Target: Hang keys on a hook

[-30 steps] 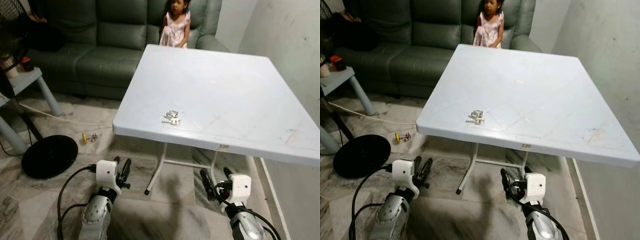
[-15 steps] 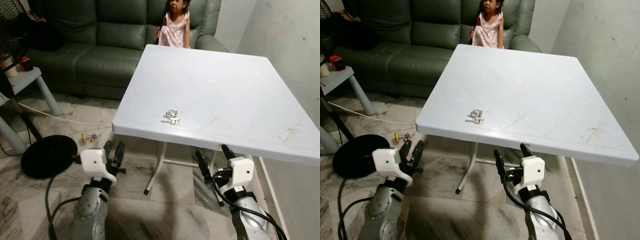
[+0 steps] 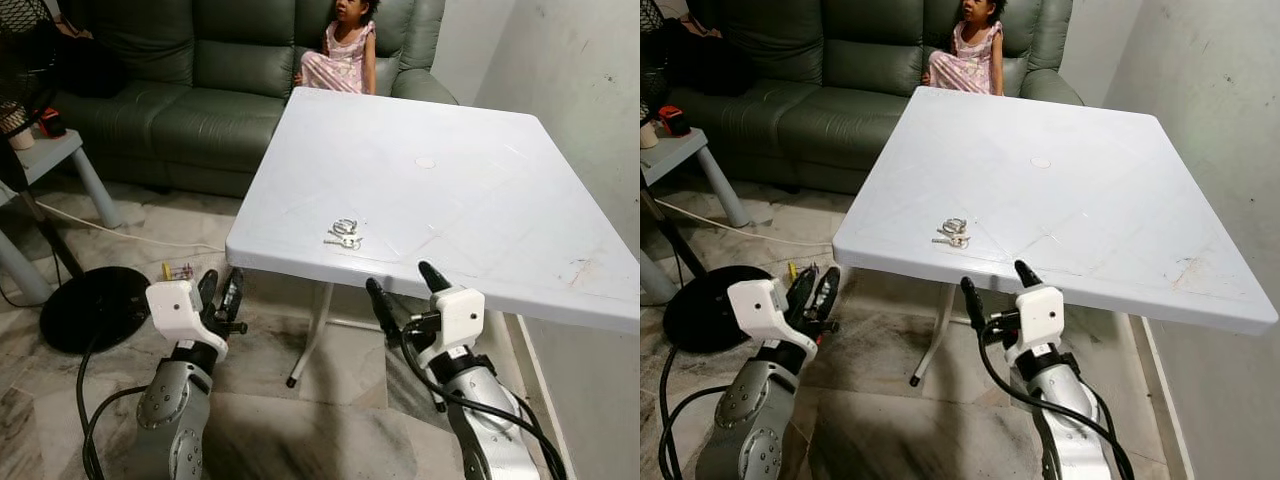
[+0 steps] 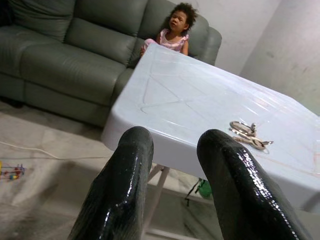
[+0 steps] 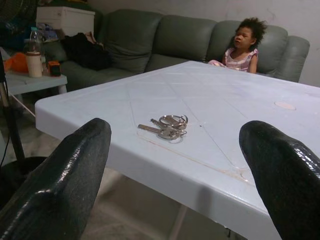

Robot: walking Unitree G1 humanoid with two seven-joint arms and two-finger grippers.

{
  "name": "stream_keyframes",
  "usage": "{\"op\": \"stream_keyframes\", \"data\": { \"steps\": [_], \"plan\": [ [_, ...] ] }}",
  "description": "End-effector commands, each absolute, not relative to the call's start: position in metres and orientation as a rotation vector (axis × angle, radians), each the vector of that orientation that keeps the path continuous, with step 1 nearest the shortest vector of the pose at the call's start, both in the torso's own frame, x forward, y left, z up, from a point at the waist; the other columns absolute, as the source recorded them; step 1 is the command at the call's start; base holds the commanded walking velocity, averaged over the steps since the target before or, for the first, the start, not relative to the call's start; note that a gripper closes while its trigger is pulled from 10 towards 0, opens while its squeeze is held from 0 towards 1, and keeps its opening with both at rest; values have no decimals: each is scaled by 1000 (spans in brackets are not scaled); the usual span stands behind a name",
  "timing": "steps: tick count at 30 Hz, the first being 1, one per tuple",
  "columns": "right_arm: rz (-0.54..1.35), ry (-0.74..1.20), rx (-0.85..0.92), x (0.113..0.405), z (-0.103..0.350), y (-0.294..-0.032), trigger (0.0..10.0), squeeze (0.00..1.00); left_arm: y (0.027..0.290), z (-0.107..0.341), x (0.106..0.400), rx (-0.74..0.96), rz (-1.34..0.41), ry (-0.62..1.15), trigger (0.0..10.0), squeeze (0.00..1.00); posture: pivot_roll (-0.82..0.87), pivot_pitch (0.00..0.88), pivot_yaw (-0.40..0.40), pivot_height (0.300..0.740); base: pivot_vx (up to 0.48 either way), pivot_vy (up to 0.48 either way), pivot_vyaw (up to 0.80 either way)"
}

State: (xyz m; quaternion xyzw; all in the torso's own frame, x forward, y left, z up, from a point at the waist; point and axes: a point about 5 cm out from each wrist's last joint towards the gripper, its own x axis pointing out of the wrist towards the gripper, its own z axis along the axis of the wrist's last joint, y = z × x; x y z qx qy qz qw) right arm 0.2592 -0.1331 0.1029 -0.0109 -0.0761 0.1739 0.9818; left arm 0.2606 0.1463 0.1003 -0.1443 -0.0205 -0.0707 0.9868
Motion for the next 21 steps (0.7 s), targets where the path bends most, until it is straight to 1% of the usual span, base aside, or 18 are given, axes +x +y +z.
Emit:
{"op": "stream_keyframes", "data": {
  "steps": [1, 4, 6, 14, 21],
  "plan": [
    [340, -148, -44, 260, 104, -140, 10000, 0, 142, 103, 261, -293, -157, -41, 10000, 0, 118, 0, -89, 740, 0, 0, 0],
    [340, -142, -48, 260, 105, -142, 10000, 0, 142, 103, 261, -290, -161, -35, 10000, 0, 117, 0, -91, 740, 0, 0, 0],
    [340, -140, -50, 261, 105, -142, 10000, 0, 141, 102, 261, -288, -165, -31, 10000, 0, 116, 0, -91, 740, 259, 0, 0],
    [343, -134, -51, 259, 104, -141, 10000, 0, 140, 98, 261, -235, -166, 2, 10000, 0, 112, 0, -91, 740, 349, 0, 0],
    [348, -124, -56, 257, 101, -141, 10000, 0, 139, 95, 261, -229, -163, 15, 10000, 0, 113, 0, -89, 740, 390, 0, 0]
  ]
}}
